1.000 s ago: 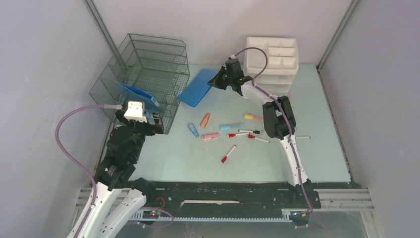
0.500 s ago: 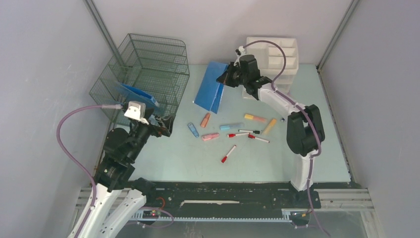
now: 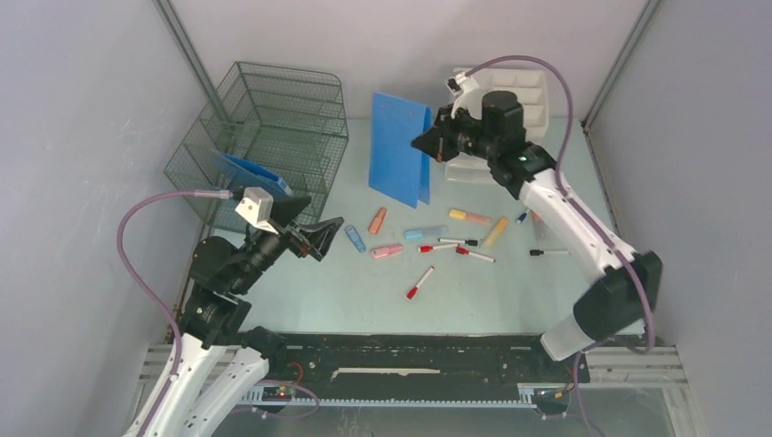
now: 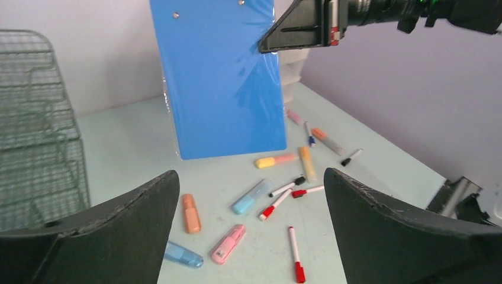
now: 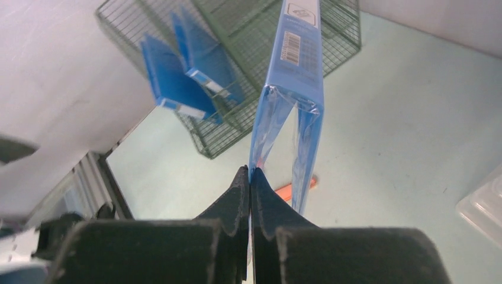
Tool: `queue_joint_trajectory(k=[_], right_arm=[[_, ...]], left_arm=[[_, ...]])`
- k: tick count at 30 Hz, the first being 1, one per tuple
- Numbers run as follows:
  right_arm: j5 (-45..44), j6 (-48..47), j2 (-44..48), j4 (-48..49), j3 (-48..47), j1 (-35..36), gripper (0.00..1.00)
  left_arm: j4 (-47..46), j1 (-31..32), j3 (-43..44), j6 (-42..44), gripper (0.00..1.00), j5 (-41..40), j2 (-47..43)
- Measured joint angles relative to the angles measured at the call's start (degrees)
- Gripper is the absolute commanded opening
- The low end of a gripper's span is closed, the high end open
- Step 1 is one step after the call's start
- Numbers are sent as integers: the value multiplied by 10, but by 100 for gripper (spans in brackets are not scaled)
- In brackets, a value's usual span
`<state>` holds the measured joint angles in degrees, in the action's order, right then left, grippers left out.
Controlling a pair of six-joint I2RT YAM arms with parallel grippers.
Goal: Organize the desk
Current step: Pick up the folder from the center of the board.
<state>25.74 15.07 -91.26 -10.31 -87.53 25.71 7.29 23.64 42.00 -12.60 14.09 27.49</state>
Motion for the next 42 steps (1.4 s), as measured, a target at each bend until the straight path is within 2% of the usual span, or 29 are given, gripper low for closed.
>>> queue_joint_trajectory(k=[11,21,29,42], right_arm=[[157,-273,206,-246,37,-14,0],[276,-539,286,-489,101,-74,0],[348,-650,320,-560,154,-115,0],[386,-759,299,-620,179,-96,0]], left_arm=[[-89,0,0,-12,100,158,33],[-200,9,-26,-63,100,211,44],[-251,78,-37,-68,100,213,140],[-271,99,-20,-53,100,305,287]])
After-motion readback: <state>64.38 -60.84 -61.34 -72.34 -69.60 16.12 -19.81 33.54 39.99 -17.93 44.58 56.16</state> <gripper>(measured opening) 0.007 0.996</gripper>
